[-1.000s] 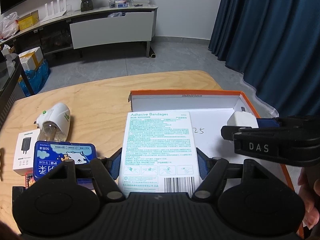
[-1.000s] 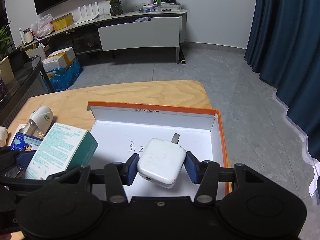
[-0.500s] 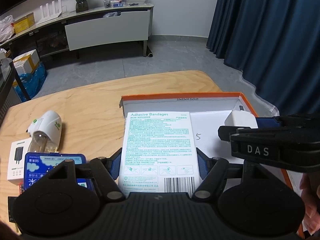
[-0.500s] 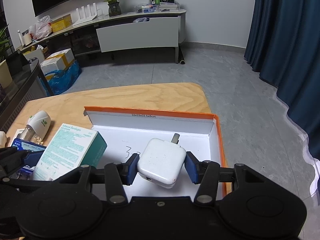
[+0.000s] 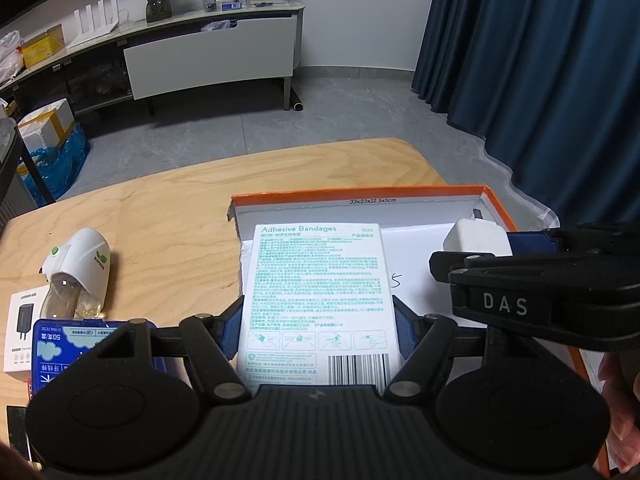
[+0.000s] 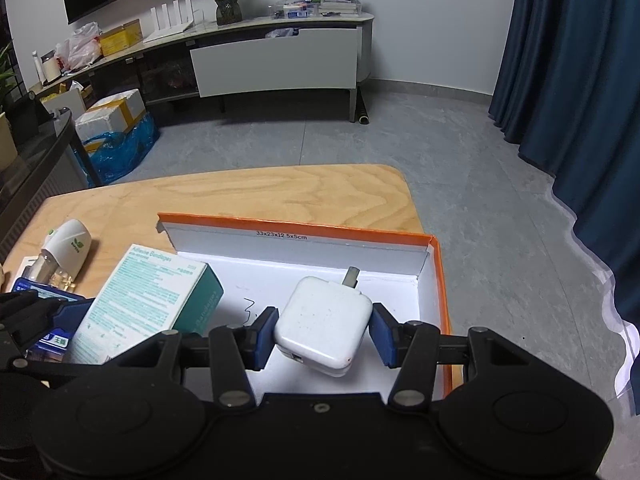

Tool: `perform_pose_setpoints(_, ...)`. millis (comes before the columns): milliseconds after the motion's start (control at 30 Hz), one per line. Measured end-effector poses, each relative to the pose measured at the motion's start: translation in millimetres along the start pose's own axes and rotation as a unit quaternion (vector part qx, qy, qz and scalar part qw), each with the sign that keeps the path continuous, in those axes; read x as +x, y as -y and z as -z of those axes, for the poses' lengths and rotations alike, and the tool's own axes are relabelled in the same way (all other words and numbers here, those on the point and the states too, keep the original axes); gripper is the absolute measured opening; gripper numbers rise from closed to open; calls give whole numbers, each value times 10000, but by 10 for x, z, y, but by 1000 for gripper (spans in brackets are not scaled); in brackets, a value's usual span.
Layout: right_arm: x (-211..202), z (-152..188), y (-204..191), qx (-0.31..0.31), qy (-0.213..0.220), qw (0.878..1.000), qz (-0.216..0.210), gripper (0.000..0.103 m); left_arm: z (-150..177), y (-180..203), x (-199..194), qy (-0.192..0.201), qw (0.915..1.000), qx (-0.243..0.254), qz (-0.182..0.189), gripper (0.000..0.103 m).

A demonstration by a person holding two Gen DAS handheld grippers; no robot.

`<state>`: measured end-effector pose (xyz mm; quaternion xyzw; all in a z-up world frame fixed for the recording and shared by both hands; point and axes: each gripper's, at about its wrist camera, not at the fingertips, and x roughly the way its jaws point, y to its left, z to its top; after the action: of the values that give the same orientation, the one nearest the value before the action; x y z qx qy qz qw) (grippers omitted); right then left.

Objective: Organize rigid objects
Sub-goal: 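Carry the bandages box and white charger over the white box with both tools, then release the bandages box and white charger into the white box with both tools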

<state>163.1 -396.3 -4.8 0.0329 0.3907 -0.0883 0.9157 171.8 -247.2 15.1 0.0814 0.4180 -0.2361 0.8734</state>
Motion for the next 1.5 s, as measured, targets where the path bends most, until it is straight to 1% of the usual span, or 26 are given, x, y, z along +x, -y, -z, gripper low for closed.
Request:
perform_pose_setpoints(467,111,-89,-15,-27,-102,9999,133,61,-57,36,157,-102,9999,-39,125,72)
perform_pose_setpoints(633,142,-103,3,29,-122,9998,180,62,-72,68,223,-119,9996,-17,243,72)
perform_pose_setpoints(667,141,-97,6,49,-121,9997,188,63,-71,80,235,-128,9995,-23,286,72)
perform_pose_setpoints(700,127,-93,6,53,-82,9997,202,67,-68,94,245,-118,9994,-23,332,72)
perform_pose_setpoints(733,107,-90,6,58,-47,9998,209,71,-67,105,242,-100,9992,-21,380,78)
perform_pose_setpoints(767,82,-86,11,79,-4,9998,193,71,-64,118,235,-103,9992,-25,393,86)
perform_pose_setpoints(867,-12,-69,2,19,101,9996,274,72,-42,153,156,-51,9989,46,473,95)
perform_pose_setpoints(967,-154,-43,11,45,238,9993,292,75,-1,184,37,-48,9993,157,338,99)
perform_pose_setpoints(1033,-279,-7,24,107,368,9989,267,79,32,170,-51,-64,9995,170,266,99)
perform_pose_setpoints(1133,-462,66,21,180,515,9981,290,79,122,111,-192,-135,9998,65,98,100)
perform_pose_setpoints(1200,-575,135,4,189,581,9978,274,79,202,60,-305,-169,9998,-58,61,102)
perform_pose_setpoints(1433,-854,461,-97,348,564,9977,125,79,502,-75,-665,-144,9992,-295,-220,102)
perform_pose_setpoints(1500,-893,539,-143,373,499,9981,7,79,563,-131,-723,-177,9987,-377,-288,102)
